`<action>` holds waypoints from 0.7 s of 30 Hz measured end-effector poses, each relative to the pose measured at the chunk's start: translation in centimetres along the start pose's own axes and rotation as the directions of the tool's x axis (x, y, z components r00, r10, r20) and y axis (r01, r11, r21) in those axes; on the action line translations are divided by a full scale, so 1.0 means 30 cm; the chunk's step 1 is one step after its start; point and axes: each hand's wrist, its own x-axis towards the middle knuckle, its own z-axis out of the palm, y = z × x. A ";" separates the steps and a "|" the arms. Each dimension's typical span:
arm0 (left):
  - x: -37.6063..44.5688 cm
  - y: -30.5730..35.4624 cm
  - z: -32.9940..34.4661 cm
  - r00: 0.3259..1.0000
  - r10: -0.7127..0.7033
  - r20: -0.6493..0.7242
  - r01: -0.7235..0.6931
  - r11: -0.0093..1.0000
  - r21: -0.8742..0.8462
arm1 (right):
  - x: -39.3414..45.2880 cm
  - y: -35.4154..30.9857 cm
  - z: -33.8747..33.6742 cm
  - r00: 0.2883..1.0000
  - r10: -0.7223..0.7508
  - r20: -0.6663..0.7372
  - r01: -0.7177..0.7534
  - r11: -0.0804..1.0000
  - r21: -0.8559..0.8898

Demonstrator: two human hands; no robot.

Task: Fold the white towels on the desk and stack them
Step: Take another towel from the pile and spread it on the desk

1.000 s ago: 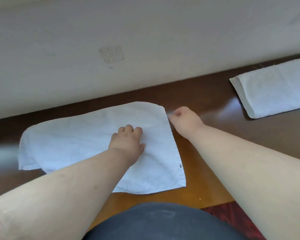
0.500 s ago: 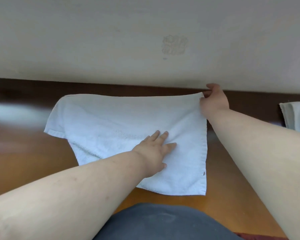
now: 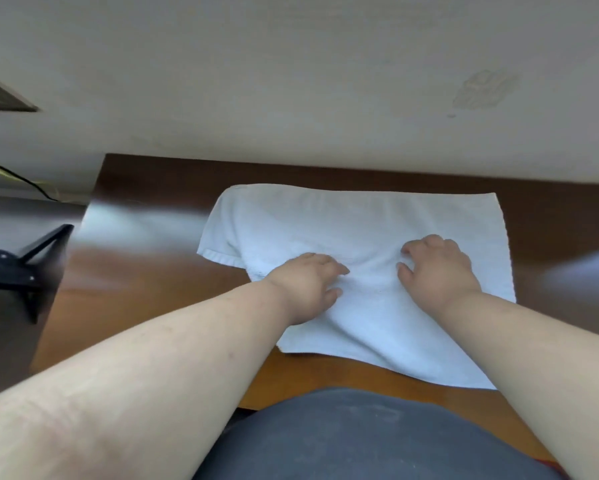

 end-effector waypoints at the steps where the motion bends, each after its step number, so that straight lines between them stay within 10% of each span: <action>1: -0.019 -0.050 -0.017 0.993 0.031 -0.110 -0.030 0.999 0.012 | 0.001 -0.053 -0.006 1.000 -0.013 -0.024 0.014 1.000 0.006; 5: -0.105 -0.315 -0.076 0.816 -0.353 -0.458 0.309 0.936 -0.172 | -0.059 -0.406 -0.028 0.982 -0.177 -0.065 0.187 0.962 0.200; 9: -0.177 -0.566 -0.139 0.645 -0.749 -0.152 0.641 0.638 -0.427 | -0.137 -0.804 0.034 0.938 -0.344 0.036 0.327 0.916 0.231; 15: -0.145 -0.689 -0.212 0.795 -0.605 0.049 0.582 0.737 -0.343 | -0.095 -0.954 0.111 0.966 -0.185 0.179 0.199 0.978 -0.059; 21: -0.136 -0.706 -0.201 0.872 -0.477 0.106 0.422 0.625 -0.656 | -0.065 -0.981 0.123 0.990 0.040 0.139 -0.034 0.999 -0.040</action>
